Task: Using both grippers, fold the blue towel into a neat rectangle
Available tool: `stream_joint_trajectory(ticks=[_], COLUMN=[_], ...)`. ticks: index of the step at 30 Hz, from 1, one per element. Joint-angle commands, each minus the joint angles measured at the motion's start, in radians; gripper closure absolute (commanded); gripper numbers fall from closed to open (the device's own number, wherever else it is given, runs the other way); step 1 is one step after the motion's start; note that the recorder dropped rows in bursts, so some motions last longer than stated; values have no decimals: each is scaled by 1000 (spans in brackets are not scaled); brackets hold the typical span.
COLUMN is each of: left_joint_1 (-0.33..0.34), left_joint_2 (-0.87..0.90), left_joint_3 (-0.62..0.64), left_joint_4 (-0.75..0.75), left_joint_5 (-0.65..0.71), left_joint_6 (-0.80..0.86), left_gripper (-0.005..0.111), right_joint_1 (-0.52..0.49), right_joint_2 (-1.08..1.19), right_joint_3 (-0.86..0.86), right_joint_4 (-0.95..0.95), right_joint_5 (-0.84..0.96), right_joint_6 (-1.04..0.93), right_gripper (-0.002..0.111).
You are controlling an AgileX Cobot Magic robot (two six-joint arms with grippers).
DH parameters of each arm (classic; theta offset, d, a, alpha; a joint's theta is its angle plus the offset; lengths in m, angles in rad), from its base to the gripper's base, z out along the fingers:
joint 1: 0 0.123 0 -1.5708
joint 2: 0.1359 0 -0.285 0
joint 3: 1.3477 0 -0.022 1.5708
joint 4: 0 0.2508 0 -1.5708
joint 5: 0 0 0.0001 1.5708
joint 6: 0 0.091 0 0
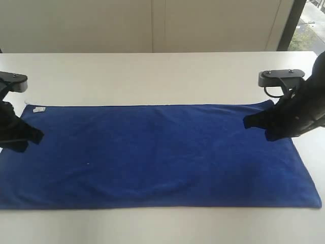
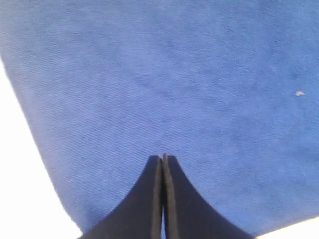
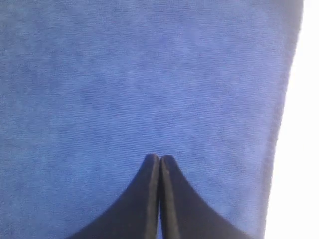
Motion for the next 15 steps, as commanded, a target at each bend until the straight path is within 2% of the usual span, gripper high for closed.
stream_joint_trajectory(ticks=[1,5,15], left_joint_1=[83,127,126], left_joint_2=[-16,-16,-16], left_joint_3=[-4,-4,-4], left_joint_4=[4,-14,-17], left_joint_5=[27,22,2], left_joint_6=[-5,-5,-5], left_gripper=[107,107,107], right_joint_1=[-48,-54,-58], right_joint_2=[-7,0,78], right_joint_3=[-3,3,24], right_joint_4=[-1,1,-13], right_joint_5=[9,-14,-117], right_joint_6=[3,-6,-12], right_gripper=[108,108,108])
